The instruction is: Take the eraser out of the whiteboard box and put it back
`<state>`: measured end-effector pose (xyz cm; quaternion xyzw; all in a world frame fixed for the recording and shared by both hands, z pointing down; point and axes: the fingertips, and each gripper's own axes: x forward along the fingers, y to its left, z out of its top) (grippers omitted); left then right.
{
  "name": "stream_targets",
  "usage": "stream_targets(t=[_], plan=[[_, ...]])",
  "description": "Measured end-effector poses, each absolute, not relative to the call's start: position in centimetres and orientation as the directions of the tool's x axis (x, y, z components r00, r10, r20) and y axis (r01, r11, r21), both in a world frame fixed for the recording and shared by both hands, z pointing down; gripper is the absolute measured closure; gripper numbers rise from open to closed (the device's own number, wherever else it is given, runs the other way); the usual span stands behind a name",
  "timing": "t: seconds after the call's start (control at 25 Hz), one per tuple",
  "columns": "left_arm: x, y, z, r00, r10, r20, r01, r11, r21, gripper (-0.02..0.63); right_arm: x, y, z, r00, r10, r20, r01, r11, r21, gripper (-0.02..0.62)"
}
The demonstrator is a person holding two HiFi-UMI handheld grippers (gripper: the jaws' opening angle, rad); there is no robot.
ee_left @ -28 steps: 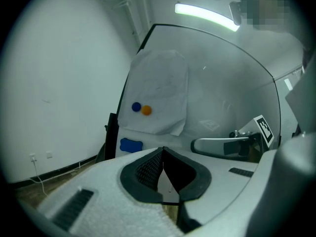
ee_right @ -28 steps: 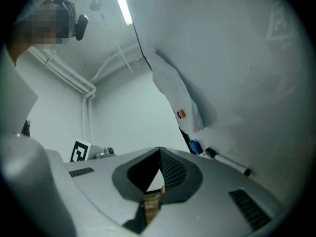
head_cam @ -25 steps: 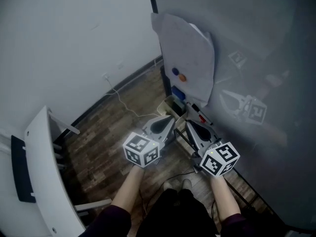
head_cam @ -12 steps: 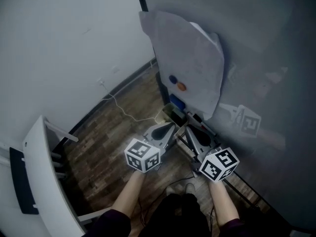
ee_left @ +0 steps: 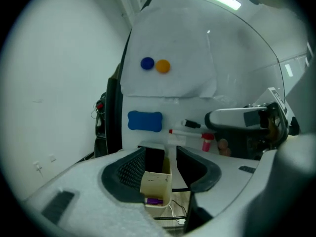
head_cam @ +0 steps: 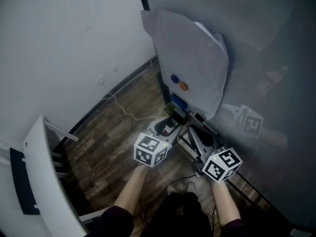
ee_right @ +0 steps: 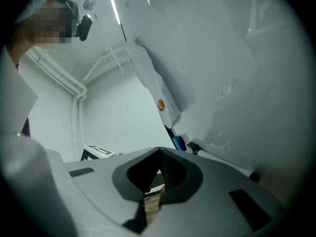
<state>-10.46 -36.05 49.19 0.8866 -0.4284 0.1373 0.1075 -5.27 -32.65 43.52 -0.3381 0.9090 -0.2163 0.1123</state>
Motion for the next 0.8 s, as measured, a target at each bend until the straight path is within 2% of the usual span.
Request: stream_targets(t=[0.36, 0.8], plan=[[-10.3, -38.6, 51.7, 0.538, -0.731, 0.420, -0.822, -0.564, 0.071, 0.363, -4.2, -32.7, 44.2, -0.735, -0.677, -0.041, -0.583, 0.660, -0.474, 0.592], [-9.3, -40.3, 52.7, 0.542, -0.704, 0.459, -0.815, -0.573, 0.084, 0.351, -3.5, -32.9, 44.6, -0.722, -0.692, -0.030, -0.600, 0.646, -0.472, 0.592]])
